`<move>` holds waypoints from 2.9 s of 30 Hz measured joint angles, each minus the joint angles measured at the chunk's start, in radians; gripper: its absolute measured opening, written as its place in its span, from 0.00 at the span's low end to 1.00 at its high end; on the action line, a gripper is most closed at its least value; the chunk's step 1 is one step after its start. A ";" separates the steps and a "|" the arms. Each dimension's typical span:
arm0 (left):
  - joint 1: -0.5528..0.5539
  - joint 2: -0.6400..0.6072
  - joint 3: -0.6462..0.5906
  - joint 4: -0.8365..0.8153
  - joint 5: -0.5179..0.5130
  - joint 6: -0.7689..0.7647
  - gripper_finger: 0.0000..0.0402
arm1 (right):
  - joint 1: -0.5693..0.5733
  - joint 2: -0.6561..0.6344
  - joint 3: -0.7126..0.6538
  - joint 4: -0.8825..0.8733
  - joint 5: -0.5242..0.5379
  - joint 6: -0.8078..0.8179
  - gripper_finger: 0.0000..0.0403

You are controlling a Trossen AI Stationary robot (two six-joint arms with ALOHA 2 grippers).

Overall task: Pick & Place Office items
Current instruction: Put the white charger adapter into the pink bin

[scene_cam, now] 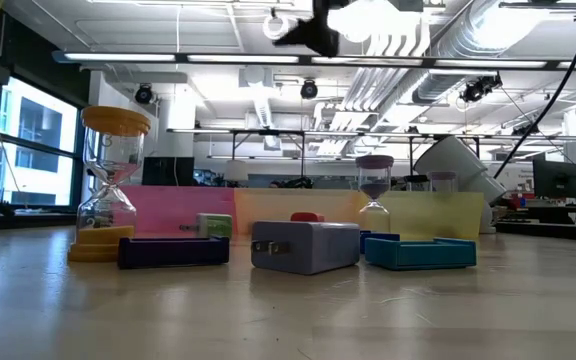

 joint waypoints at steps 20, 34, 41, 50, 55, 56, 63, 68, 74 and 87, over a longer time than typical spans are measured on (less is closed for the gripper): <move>0.338 -0.036 0.000 -0.374 0.113 -0.423 0.32 | -0.077 -0.161 0.000 -0.133 0.092 -0.048 0.91; 0.907 0.023 0.000 -0.313 0.466 -0.361 0.32 | -0.074 -0.186 0.000 -0.172 0.159 -0.057 0.91; 1.057 0.204 0.000 -0.297 0.610 -0.400 0.32 | -0.074 -0.185 0.000 -0.172 0.170 -0.058 0.91; 1.129 0.401 0.000 -0.206 0.619 -0.404 0.32 | -0.074 -0.185 0.000 -0.208 0.221 -0.065 0.91; 1.172 0.435 0.000 -0.141 0.609 -0.466 0.32 | -0.074 -0.185 0.000 -0.216 0.228 -0.067 0.91; 1.183 0.438 0.000 -0.131 0.604 -0.482 0.32 | -0.074 -0.185 0.000 -0.217 0.235 -0.070 0.91; 1.251 0.438 0.000 -0.089 0.594 -0.529 0.32 | -0.074 -0.185 0.000 -0.231 0.258 -0.085 0.91; 1.292 0.466 0.000 -0.098 0.659 -0.581 0.32 | -0.074 -0.185 0.000 -0.237 0.264 -0.088 0.91; 1.303 0.533 0.000 -0.093 0.667 -0.608 0.32 | -0.074 -0.185 0.000 -0.239 0.264 -0.092 0.91; 1.303 0.567 0.000 -0.039 0.608 -0.700 0.32 | -0.074 -0.185 0.000 -0.243 0.265 -0.103 0.91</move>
